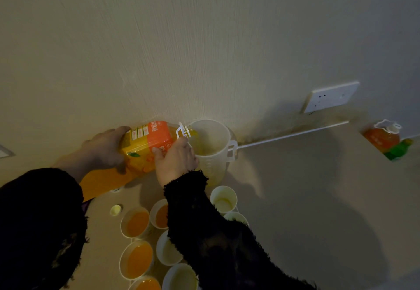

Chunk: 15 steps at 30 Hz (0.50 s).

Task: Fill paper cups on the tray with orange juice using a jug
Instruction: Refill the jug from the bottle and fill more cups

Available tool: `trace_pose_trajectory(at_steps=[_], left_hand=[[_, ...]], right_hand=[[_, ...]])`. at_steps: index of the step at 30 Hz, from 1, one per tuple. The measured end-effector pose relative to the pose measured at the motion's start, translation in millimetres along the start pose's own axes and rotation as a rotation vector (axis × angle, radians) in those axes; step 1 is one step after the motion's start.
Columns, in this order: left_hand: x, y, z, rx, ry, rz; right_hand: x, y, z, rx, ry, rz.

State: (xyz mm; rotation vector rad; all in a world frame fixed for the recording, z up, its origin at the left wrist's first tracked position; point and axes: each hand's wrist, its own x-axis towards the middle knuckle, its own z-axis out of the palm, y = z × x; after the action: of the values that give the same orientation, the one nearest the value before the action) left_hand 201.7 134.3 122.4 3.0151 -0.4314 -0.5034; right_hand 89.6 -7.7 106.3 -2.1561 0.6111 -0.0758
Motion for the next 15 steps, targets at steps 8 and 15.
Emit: trace_pose_trajectory(at_steps=[8,15], left_hand=[[1.8,-1.5,-1.5,-0.009,-0.013,-0.004],[2.6,-0.8,-1.6,-0.011,-0.012,-0.012]], right_hand=[[1.8,-0.5,0.4,-0.002,-0.008,0.007],[2.2,-0.4,1.0,-0.005,-0.001,0.004]])
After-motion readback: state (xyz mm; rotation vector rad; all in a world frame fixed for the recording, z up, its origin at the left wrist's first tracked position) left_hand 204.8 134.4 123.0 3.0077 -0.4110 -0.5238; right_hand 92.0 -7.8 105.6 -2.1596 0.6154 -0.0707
